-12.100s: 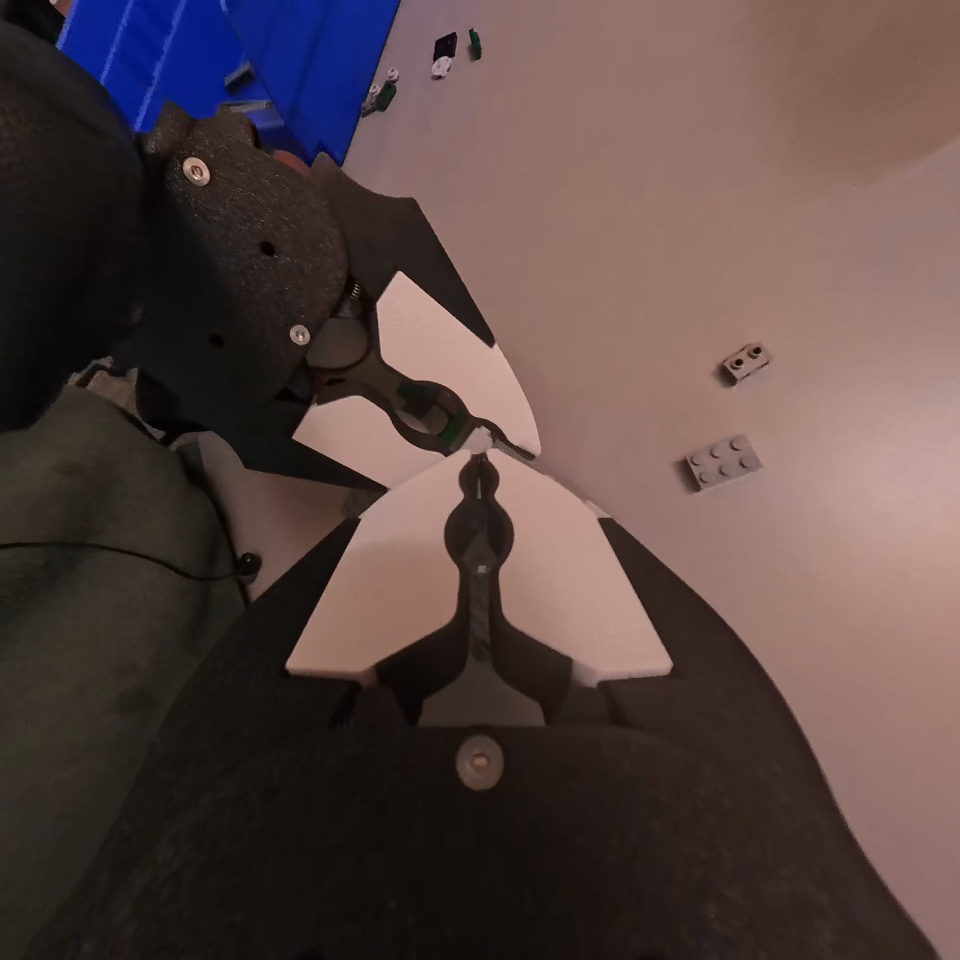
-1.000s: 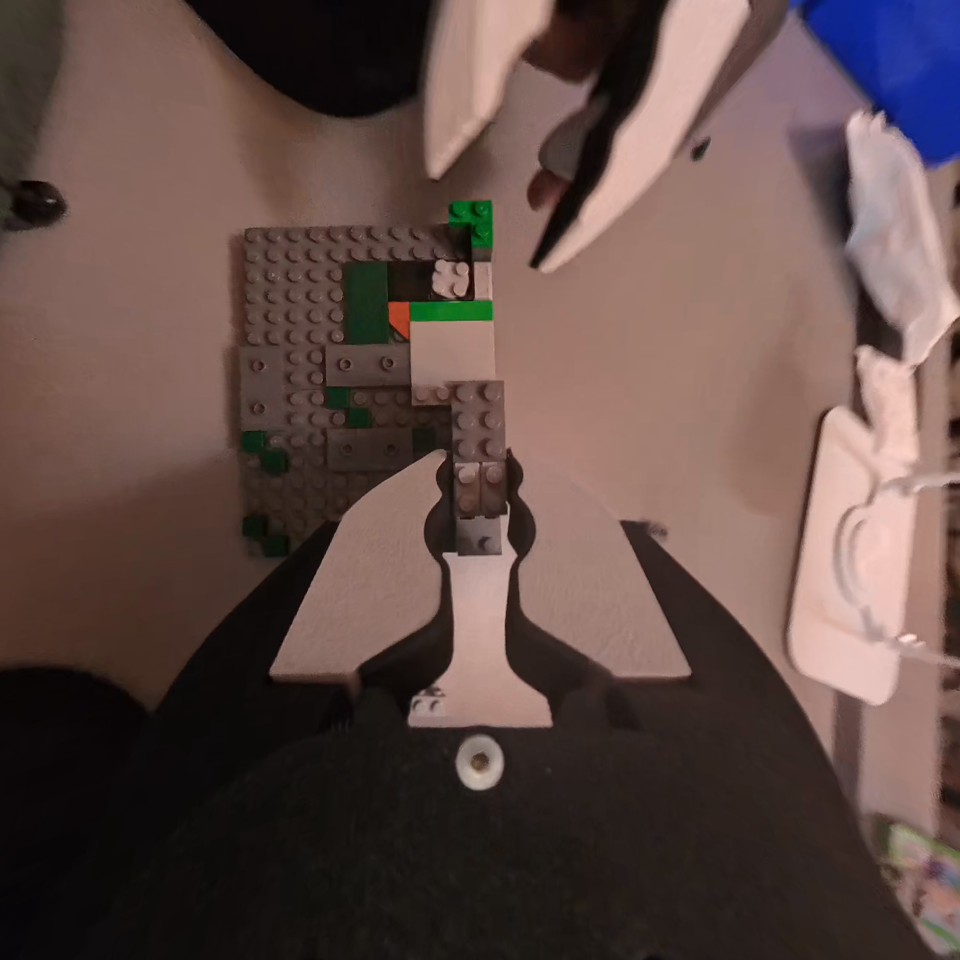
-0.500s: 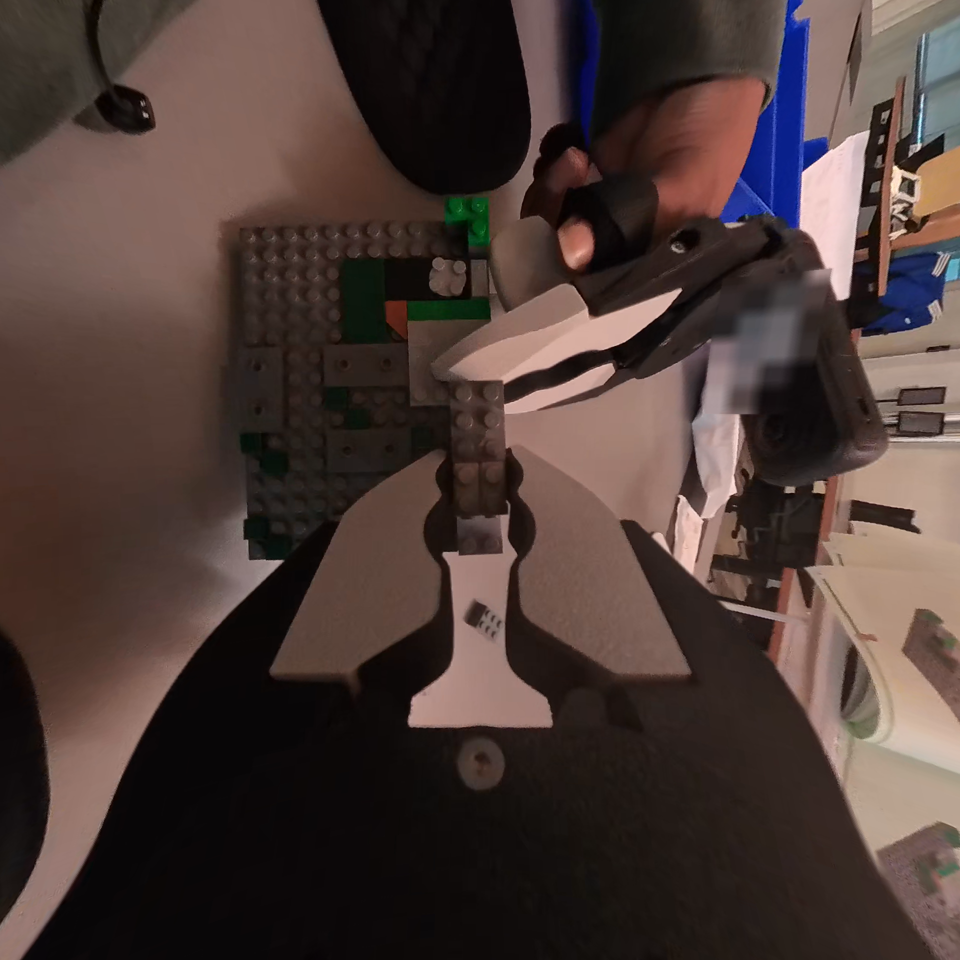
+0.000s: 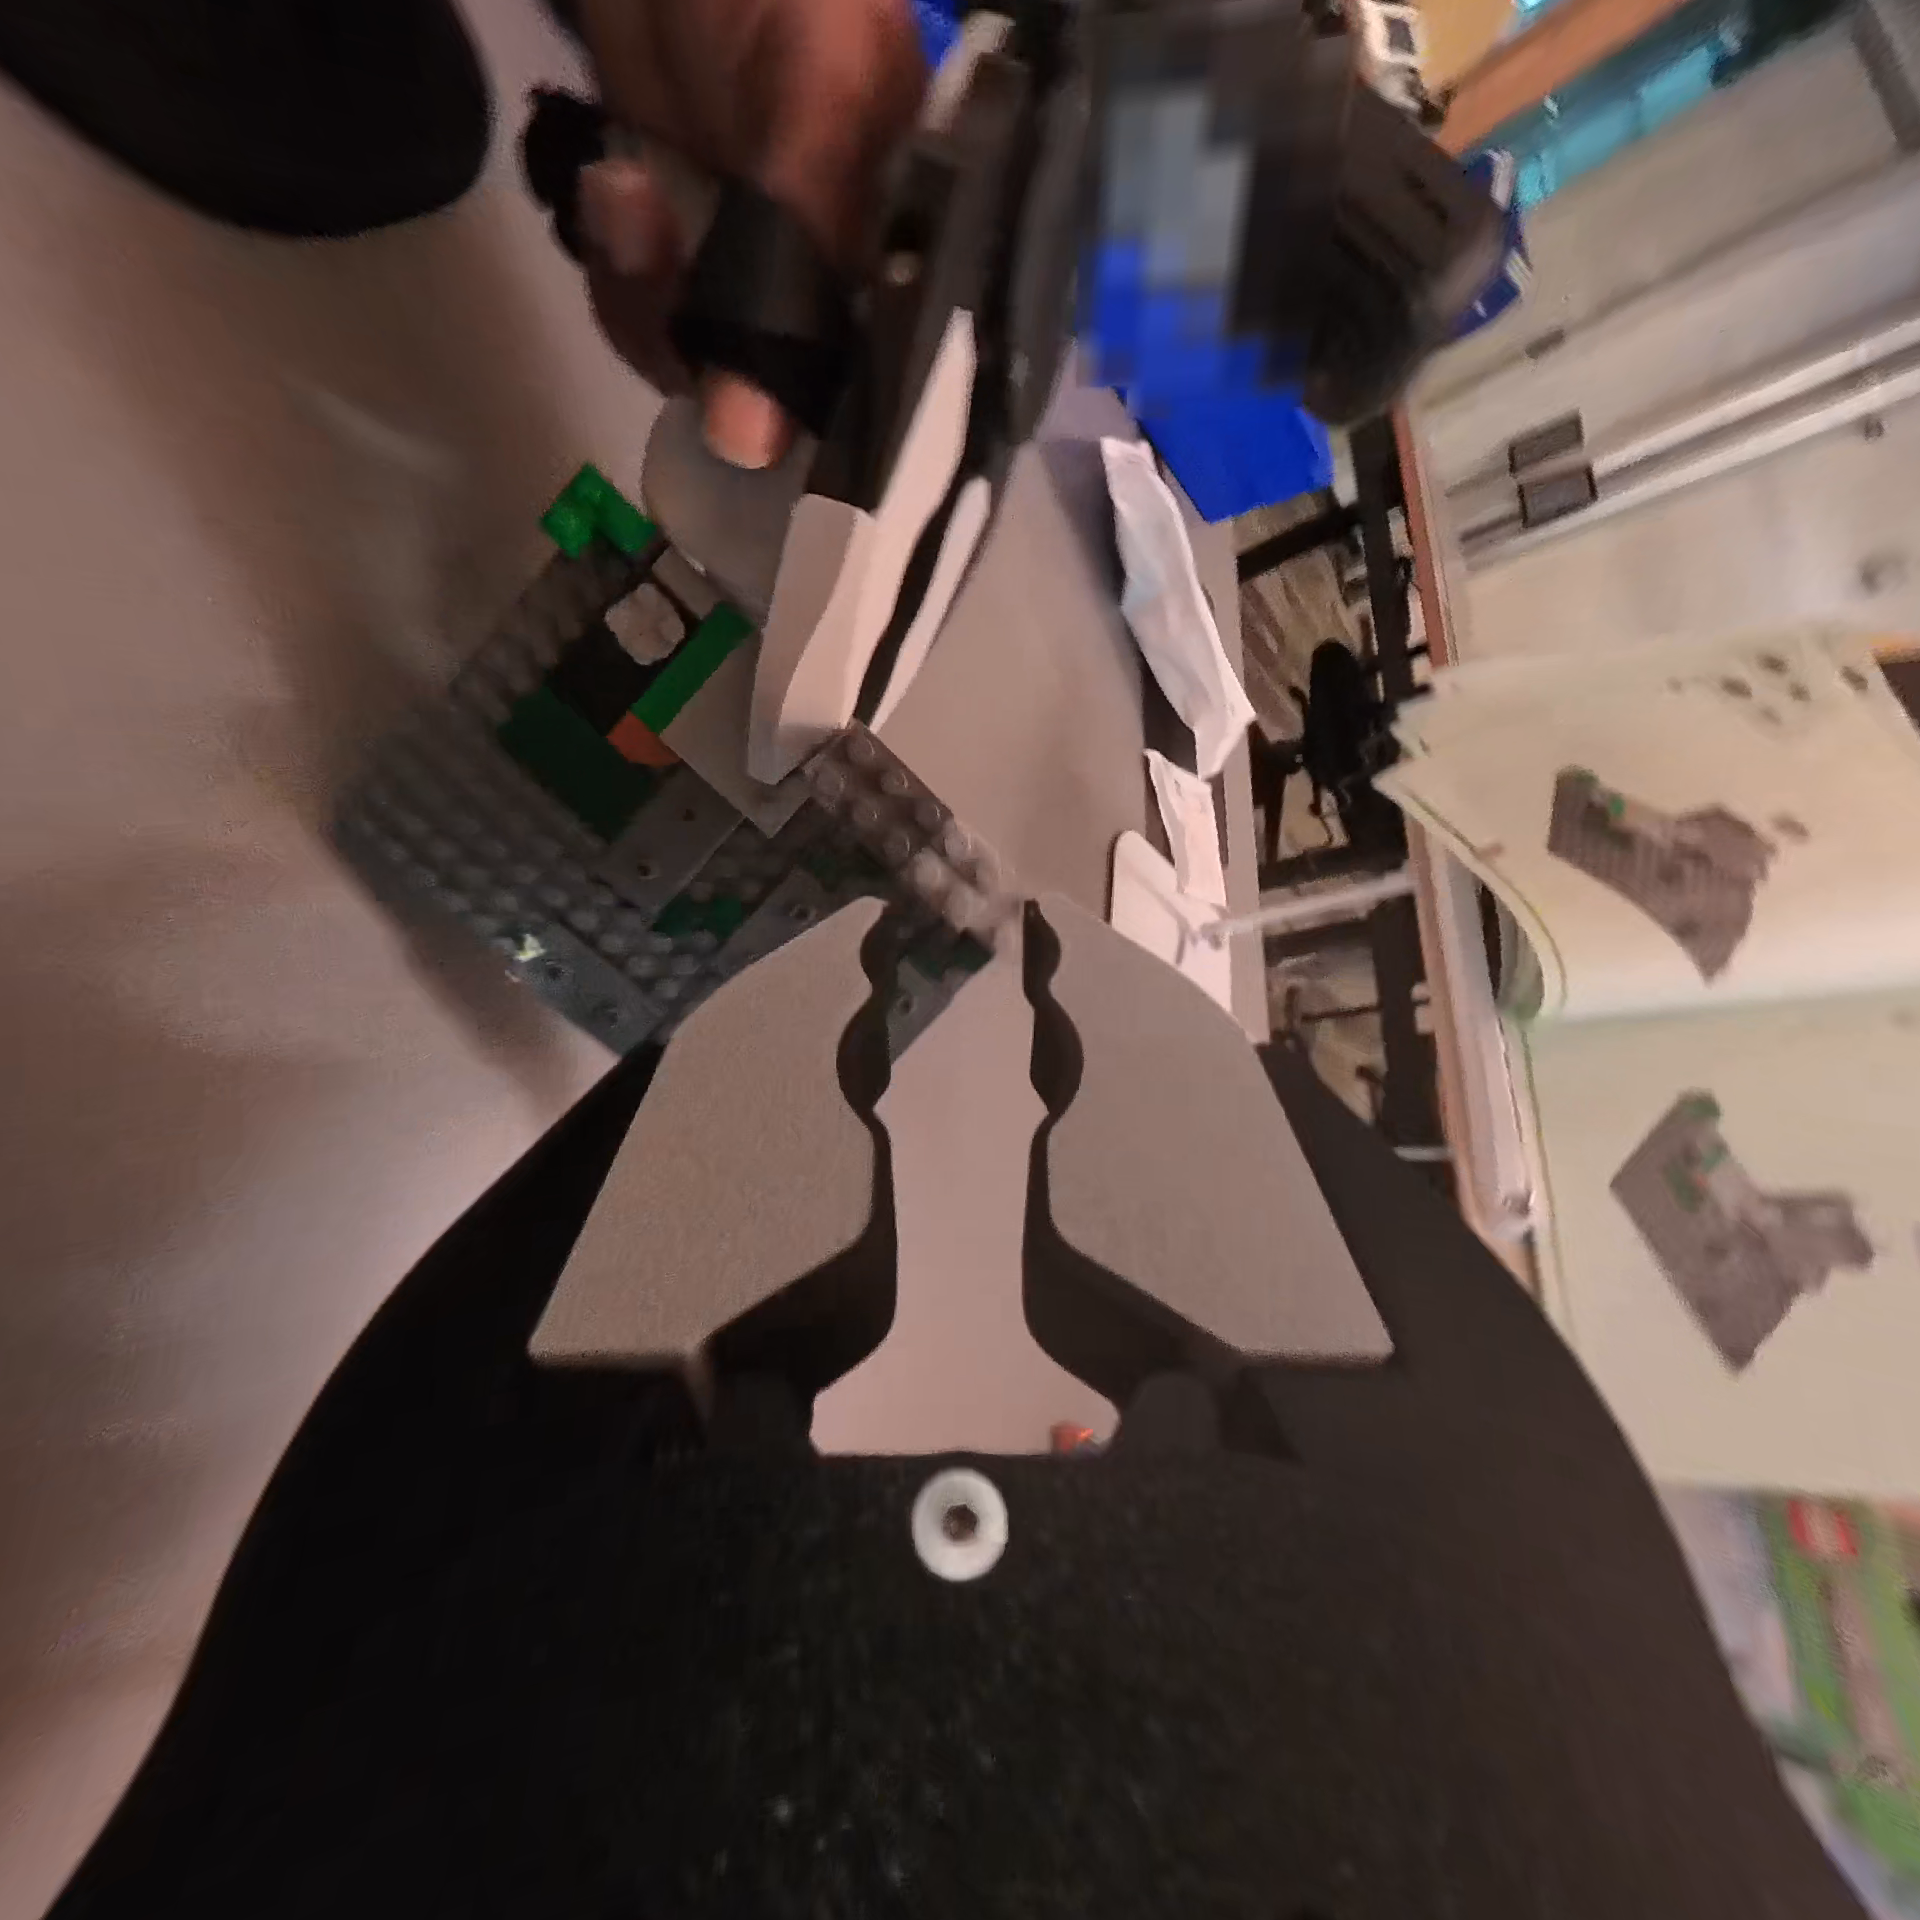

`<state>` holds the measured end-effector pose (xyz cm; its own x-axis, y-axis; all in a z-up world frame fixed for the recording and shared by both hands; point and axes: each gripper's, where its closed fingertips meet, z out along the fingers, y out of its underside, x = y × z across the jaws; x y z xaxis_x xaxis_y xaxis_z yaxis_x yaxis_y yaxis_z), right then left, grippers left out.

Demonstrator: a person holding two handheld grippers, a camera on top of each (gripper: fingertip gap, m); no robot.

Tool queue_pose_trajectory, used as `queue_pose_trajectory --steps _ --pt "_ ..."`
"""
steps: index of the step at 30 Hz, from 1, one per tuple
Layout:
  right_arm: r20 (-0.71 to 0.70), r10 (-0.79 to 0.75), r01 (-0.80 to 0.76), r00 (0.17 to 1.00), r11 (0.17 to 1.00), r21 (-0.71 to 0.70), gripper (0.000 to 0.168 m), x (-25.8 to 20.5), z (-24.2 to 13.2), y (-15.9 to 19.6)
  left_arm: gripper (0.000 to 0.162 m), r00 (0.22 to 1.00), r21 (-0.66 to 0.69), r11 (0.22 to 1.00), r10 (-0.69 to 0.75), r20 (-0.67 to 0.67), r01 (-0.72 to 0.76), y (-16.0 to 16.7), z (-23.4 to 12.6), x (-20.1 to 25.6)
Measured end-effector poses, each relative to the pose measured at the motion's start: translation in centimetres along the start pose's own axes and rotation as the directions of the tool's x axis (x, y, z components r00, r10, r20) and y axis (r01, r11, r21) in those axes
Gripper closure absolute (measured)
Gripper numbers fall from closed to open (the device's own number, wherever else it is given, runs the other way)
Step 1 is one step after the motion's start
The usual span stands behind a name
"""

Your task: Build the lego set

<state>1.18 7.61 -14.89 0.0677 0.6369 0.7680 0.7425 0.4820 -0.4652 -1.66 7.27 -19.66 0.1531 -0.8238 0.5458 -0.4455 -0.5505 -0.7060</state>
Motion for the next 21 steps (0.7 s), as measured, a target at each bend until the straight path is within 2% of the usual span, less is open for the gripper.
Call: queue_pose_trajectory --steps 4,8,13,15,17,21 --pt "-0.054 0.318 -0.320 0.947 0.947 -0.037 0.145 0.9 -1.5 2.4 0.151 0.986 0.133 0.990 0.024 0.168 -0.046 -1.8 -1.6 -2.0" --pt "-0.064 0.628 -0.629 0.776 0.760 -0.166 0.146 -1.7 -1.9 6.4 0.152 0.935 0.212 0.963 0.086 0.344 -0.166 -2.7 -3.2 -3.0" --pt "0.039 0.773 -0.694 0.633 0.589 -0.414 0.148 -7.9 -2.5 9.9 0.152 0.878 0.273 0.927 0.105 0.467 -0.256 -2.6 -4.7 -3.2" --pt "0.057 0.814 -0.709 0.578 0.536 -0.459 0.148 -9.3 -2.7 10.2 0.152 0.870 0.287 0.920 0.103 0.482 -0.267 -2.4 -4.9 -3.0" --pt "0.085 0.813 -0.704 0.576 0.546 -0.455 0.146 -9.8 -2.6 9.7 0.152 0.867 0.290 0.917 0.104 0.487 -0.272 -2.0 -4.8 -3.0" --pt "0.158 0.687 -0.552 0.709 0.681 -0.482 0.145 -10.1 -2.4 10.0 0.152 0.876 0.287 0.921 0.102 0.472 -0.262 -1.6 -4.4 -3.2"
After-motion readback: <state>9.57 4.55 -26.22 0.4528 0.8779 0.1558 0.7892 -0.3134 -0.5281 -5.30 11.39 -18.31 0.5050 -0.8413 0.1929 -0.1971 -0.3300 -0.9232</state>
